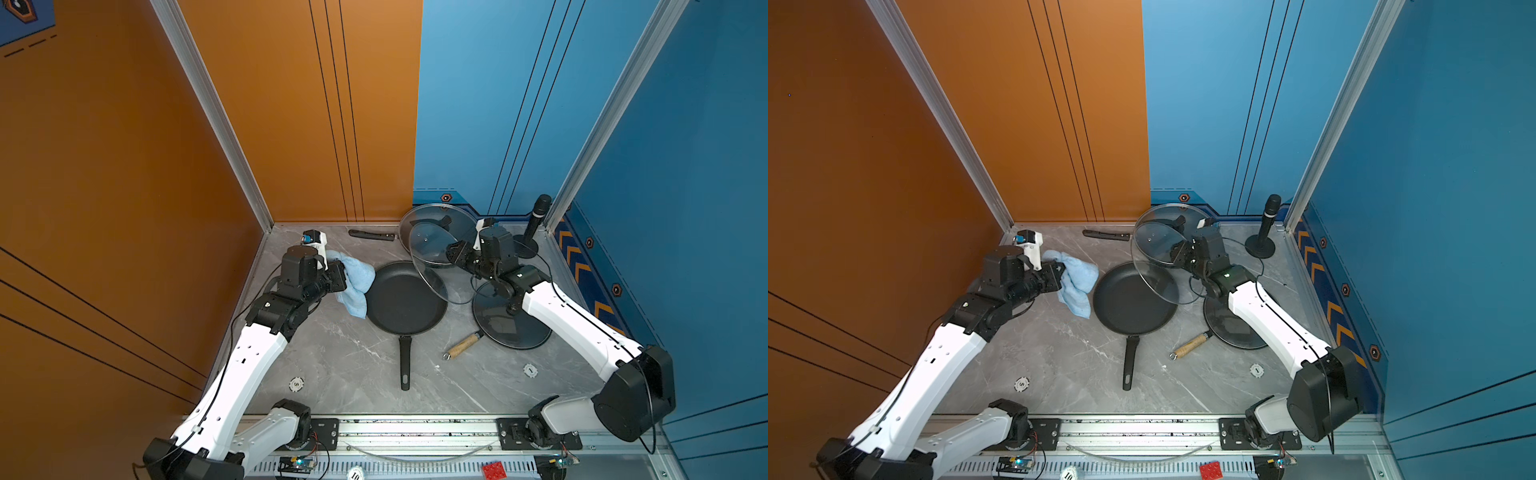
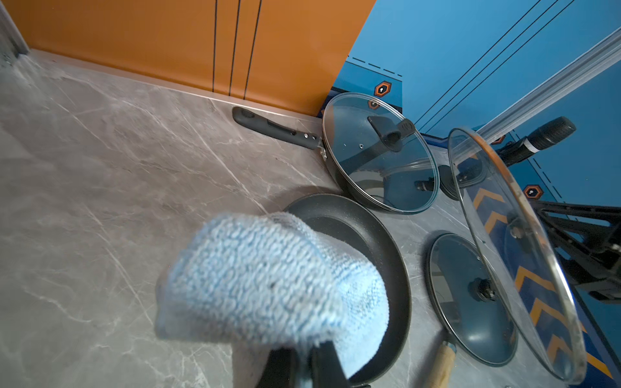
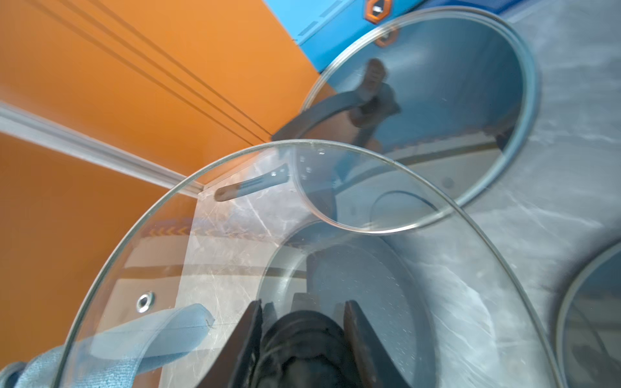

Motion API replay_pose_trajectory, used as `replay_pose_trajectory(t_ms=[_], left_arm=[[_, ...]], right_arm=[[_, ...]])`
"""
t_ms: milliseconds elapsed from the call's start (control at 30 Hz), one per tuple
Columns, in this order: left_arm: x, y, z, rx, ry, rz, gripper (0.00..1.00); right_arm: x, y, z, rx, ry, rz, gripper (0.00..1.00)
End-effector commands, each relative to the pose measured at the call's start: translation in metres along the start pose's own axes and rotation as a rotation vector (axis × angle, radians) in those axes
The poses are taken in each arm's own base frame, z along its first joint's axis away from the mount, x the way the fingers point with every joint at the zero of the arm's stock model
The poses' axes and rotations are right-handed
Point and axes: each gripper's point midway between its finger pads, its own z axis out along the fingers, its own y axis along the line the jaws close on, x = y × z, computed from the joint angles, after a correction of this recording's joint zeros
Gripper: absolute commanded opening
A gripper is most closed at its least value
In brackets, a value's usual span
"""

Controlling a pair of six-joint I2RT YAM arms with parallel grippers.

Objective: Wipe the pot lid with a cloth
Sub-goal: Pick up the pot lid from the cooking pot, then wipe the pot lid.

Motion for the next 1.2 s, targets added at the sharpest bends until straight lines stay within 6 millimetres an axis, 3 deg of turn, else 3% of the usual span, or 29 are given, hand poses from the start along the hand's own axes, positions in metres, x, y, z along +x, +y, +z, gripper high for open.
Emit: replay_pose_trajectory(t_ms=[0,167,300,500,633,733,800,1000,1100,1167], left_arm=[[-0.017,-0.025,0.003,0.100,-0.032,-0.011,0.00],[-0.015,-0.057,0.016,0.181,-0.009,0.015,0.00],[-0.013,-0.098,0.020,0.305,-0.012,0.070,0.00],[-0.018,-0.174,0.018,0.508,-0.053,0.172,0.00],[-0.015,-0.224,0.014,0.648,-0.049,0.232,0.00],[-0.016,-0.256,0.011,0.731,-0.050,0.274,0.00],[-0.028,-0.269,0.009,0.767,-0.079,0.291,0.00],[-0.092,-0.281,0.000,0.836,-0.260,0.241,0.00],[-0.110,-0.267,0.017,0.793,-0.321,0.163,0.00],[-0.108,-0.251,0.040,0.719,-0.318,0.119,0.00]], right_arm=[[-0.021,0.030,-0.026,-0.196,-0.009,0.127,0.14],[-0.049,0.029,-0.035,-0.380,-0.005,0.339,0.14],[-0.059,0.049,-0.035,-0.585,0.082,0.441,0.15],[-0.058,0.077,-0.020,-0.794,0.215,0.540,0.14],[-0.053,0.087,-0.018,-0.842,0.256,0.542,0.13],[-0.044,0.096,-0.024,-0.871,0.289,0.506,0.13],[-0.038,0.101,-0.027,-0.890,0.309,0.491,0.13],[-0.038,0.118,-0.044,-1.029,0.314,0.520,0.13],[-0.036,0.129,-0.048,-1.098,0.324,0.557,0.13],[-0.035,0.138,-0.053,-1.151,0.327,0.572,0.13]])
